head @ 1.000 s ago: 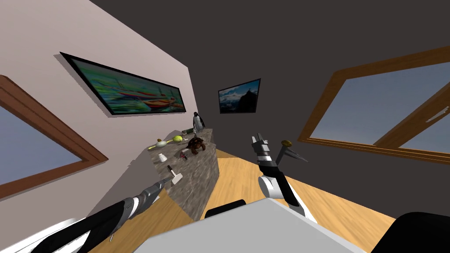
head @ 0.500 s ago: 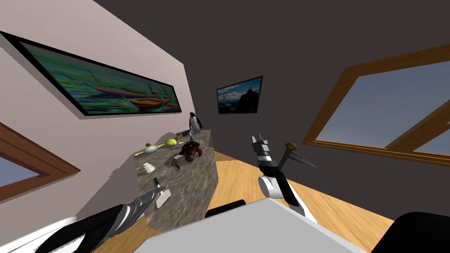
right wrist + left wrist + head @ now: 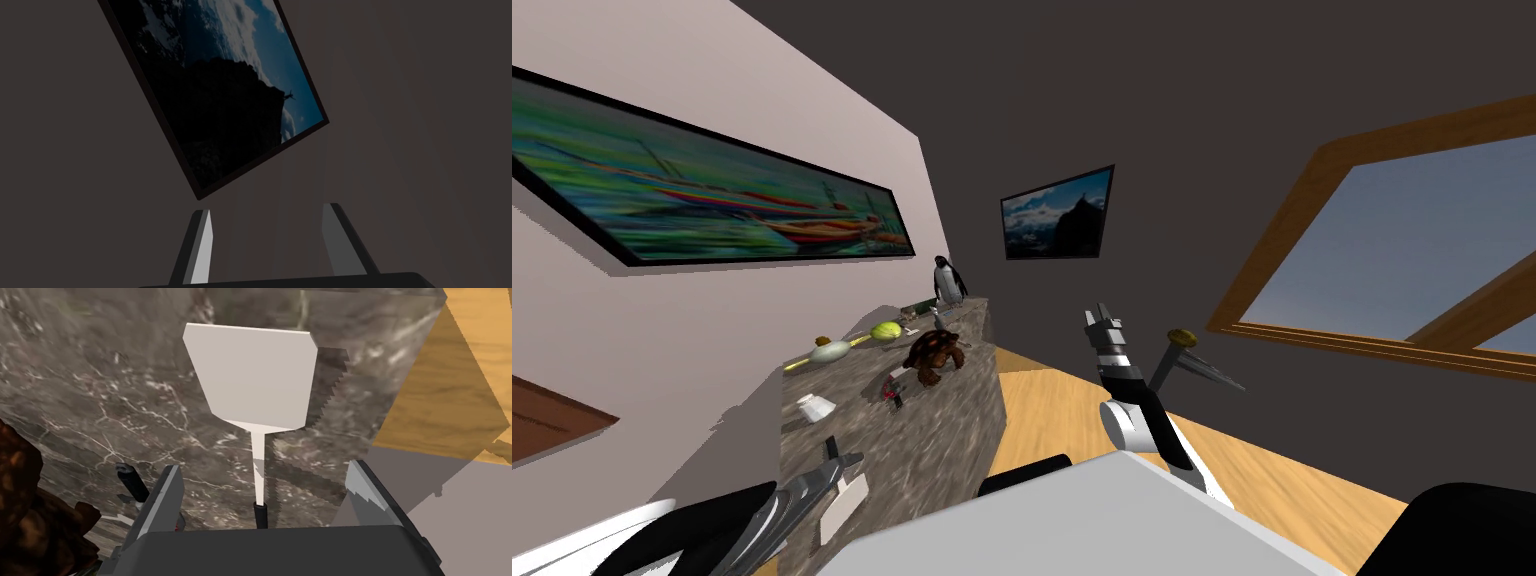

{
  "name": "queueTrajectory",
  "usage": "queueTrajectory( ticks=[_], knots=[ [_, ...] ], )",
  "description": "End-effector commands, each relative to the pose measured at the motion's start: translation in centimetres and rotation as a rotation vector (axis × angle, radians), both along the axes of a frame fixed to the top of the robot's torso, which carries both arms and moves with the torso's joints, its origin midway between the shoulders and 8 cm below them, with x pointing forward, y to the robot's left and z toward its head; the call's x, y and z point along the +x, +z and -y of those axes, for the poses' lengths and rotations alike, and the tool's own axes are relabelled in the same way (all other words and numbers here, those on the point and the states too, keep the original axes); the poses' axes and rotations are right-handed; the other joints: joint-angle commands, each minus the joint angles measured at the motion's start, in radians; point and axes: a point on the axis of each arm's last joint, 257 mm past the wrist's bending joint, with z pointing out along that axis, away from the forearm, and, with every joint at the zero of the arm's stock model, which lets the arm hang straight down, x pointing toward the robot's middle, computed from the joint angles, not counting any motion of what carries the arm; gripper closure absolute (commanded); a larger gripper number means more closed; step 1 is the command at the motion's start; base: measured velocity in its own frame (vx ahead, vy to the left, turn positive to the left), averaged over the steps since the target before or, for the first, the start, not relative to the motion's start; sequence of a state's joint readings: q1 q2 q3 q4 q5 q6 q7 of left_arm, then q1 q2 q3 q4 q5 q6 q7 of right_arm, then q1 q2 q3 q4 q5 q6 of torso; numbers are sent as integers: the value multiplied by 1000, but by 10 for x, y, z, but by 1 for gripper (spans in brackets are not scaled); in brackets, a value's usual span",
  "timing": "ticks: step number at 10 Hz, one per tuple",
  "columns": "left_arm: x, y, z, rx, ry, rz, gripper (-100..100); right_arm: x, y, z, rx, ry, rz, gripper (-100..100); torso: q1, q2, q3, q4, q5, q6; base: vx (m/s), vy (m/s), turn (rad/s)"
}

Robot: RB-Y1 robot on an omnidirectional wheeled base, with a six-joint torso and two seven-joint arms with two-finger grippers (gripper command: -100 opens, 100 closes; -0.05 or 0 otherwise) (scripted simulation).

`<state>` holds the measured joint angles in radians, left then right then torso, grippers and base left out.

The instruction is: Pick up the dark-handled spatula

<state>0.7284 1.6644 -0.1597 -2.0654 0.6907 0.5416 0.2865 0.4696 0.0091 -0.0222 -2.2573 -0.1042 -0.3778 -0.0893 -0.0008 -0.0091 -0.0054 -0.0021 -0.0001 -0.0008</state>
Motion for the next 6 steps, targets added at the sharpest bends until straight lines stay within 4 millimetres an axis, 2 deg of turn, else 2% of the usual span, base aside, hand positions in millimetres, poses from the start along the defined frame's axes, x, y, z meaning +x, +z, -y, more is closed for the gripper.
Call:
queueTrajectory(
  ticks=[1, 4, 5, 6],
  knots=[
    [-9, 0, -5, 15, 8, -26, -100, 0, 0, 0, 0, 0, 0, 0, 0, 0, 0, 0, 0, 0, 98, -8, -27],
    [-45, -5, -28, 80, 43, -141, -100, 0, 0, 0, 0, 0, 0, 0, -1, 3, 2, 1, 0, 0, 115, -19, -48],
    [-45, -5, -28, 80, 43, -141, -100, 0, 0, 0, 0, 0, 0, 0, -2, 1, 0, 0, 0, 0, 106, -22, -11],
    [-59, -6, -36, 103, 56, -184, -100, 0, 0, 0, 0, 0, 0, 0, -2, 2, 1, 0, 0, 0, 93, 1, -35]
  ],
)
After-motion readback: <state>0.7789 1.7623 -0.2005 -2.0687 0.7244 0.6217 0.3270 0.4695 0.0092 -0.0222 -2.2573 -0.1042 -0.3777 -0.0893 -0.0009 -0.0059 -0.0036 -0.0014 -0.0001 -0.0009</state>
